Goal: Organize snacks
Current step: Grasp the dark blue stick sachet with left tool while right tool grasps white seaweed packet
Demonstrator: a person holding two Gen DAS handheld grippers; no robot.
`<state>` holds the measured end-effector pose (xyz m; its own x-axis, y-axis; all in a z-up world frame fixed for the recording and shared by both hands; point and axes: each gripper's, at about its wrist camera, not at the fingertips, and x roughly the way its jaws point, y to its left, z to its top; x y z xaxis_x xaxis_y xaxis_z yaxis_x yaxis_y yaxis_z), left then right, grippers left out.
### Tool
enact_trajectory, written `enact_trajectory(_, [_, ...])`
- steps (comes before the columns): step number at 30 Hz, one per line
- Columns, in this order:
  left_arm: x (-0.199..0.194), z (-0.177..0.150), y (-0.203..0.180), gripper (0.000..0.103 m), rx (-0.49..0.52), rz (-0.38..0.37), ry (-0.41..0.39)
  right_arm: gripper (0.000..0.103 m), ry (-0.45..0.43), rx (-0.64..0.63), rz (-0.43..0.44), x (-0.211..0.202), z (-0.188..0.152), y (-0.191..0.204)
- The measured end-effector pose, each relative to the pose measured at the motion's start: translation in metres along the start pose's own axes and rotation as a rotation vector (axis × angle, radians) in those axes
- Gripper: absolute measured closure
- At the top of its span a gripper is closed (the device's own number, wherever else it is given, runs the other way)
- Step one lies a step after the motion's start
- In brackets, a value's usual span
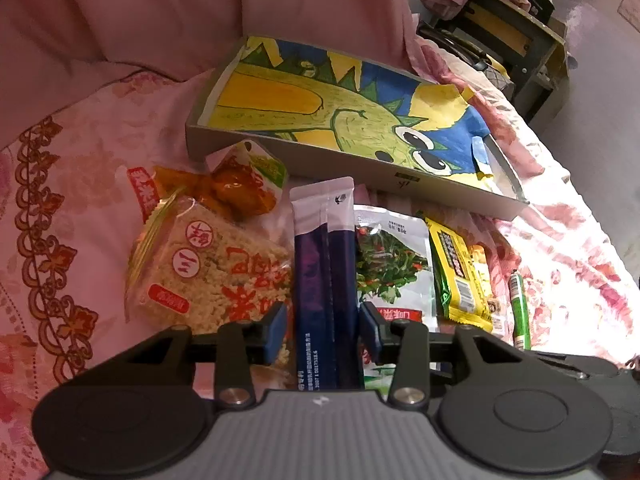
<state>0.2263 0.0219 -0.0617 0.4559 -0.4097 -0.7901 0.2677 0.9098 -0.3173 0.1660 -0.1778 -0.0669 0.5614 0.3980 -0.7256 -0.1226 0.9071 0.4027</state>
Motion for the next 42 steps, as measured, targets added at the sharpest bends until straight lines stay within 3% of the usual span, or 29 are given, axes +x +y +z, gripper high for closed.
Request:
enact_trajectory(2, [0.002, 0.002, 0.001, 0.054, -0.005, -0.013, -0.005, 0.072, 0.000, 0.000, -0.004, 0.000, 0.000, 0.000])
enact_trajectory(6, [0.008, 0.006, 0.000, 0.038, -0.007, -0.045, -0.005, 0.072, 0.000, -0.003, -0.009, 0.001, 0.000, 0.002])
enact_trajectory(8, [0.010, 0.006, -0.006, 0.037, 0.018, -0.038, -0.006, 0.072, -0.002, -0.006, -0.006, 0.001, 0.000, 0.003])
enact_trajectory(13, [0.009, 0.005, -0.004, 0.051, -0.015, -0.055, 0.000, 0.072, 0.004, -0.006, -0.007, 0.003, 0.000, 0.002])
enact_trajectory(16, [0.007, 0.006, 0.003, 0.065, -0.054, -0.058, 0.001, 0.074, 0.001, -0.008, -0.012, 0.002, 0.000, 0.002])
enact_trajectory(21, [0.003, 0.005, 0.009, 0.071, -0.089, -0.033, 0.007, 0.079, -0.007, -0.006, -0.011, 0.000, 0.001, 0.002])
enact_trajectory(29, [-0.017, -0.004, 0.013, 0.073, -0.125, 0.066, -0.004, 0.086, -0.057, -0.063, 0.033, -0.013, 0.000, 0.011])
enact_trajectory(36, [-0.018, -0.006, 0.018, 0.073, -0.146, 0.073, -0.007, 0.080, -0.062, -0.053, 0.143, -0.001, 0.012, 0.014])
enact_trajectory(42, [-0.017, -0.006, 0.019, 0.073, -0.150, 0.079, -0.006, 0.076, -0.054, -0.035, 0.161, 0.014, 0.017, 0.017])
